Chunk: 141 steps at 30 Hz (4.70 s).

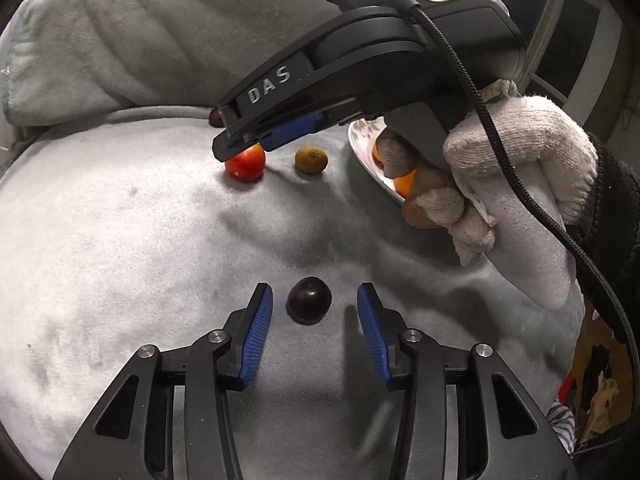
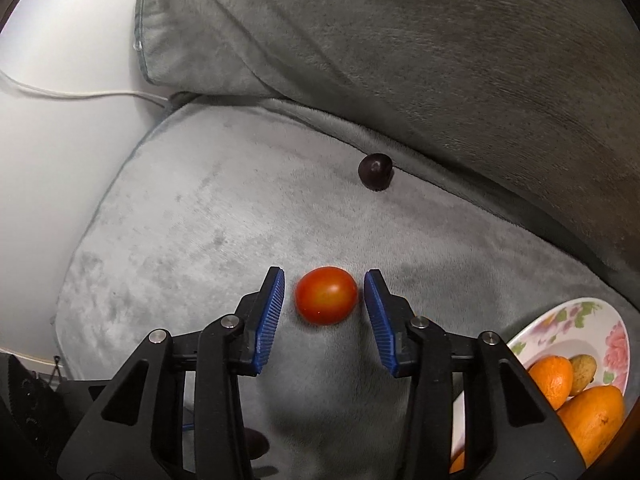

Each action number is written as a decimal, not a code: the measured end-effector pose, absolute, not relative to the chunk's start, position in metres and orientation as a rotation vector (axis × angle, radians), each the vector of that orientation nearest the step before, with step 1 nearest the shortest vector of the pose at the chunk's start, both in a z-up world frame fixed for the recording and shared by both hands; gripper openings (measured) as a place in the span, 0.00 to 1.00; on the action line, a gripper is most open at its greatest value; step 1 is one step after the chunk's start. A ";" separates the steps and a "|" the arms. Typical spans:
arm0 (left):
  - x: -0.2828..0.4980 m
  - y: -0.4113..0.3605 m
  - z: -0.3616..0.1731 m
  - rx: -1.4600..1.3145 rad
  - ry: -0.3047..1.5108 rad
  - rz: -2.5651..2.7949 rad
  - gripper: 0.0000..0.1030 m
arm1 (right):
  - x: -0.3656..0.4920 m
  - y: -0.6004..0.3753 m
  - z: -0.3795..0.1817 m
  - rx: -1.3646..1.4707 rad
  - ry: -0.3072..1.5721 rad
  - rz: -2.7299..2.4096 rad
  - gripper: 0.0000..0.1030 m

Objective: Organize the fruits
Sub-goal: 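Grasp a dark plum with the left tool while the right tool grasps the red tomato, then carry the dark plum and red tomato onto the plate with both tools, then open both tools, releasing the plum and tomato on the plate, then withdraw both tools and move the right tool toward the brown kiwi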

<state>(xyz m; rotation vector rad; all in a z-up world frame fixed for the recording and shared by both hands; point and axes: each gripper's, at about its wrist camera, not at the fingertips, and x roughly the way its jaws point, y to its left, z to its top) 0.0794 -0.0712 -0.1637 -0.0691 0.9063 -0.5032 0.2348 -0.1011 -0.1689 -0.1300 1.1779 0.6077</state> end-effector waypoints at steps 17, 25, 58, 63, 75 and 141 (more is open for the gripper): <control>0.093 -0.074 -0.167 -0.075 0.926 -0.496 0.21 | 0.235 -0.095 -0.176 -0.136 1.181 0.597 0.35; 0.087 -0.058 -0.162 -0.092 0.911 -0.489 0.20 | 0.228 -0.111 -0.160 -0.100 1.146 0.611 0.35; 0.100 -0.083 -0.114 -0.091 0.807 -0.566 0.20 | 0.196 -0.262 -0.077 0.070 0.939 0.507 0.34; 0.115 -0.097 -0.111 -0.082 0.802 -0.573 0.20 | 0.176 -0.285 -0.073 0.067 0.914 0.479 0.35; 0.147 -0.121 -0.111 -0.066 0.809 -0.572 0.20 | 0.128 -0.323 -0.078 0.103 0.893 0.462 0.35; 0.167 -0.145 -0.090 0.013 0.777 -0.541 0.72 | 0.081 -0.300 -0.087 -0.006 0.834 0.474 0.84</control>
